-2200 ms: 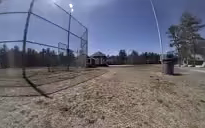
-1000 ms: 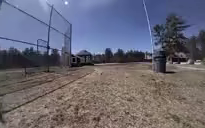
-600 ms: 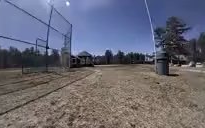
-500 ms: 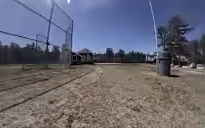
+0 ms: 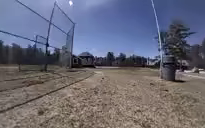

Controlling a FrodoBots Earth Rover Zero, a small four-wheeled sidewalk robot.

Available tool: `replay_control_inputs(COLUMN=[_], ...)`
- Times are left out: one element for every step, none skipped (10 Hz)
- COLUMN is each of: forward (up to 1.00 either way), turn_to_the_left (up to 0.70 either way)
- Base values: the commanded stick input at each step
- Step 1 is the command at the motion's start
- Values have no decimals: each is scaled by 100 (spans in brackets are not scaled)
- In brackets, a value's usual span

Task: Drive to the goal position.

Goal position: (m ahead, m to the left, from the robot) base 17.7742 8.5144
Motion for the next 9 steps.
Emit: replay_control_inputs(forward=[70,70,70,70,70,70,70,70,70], turn_to_the_left=[0,0,0,0,0,0,0,0,0])
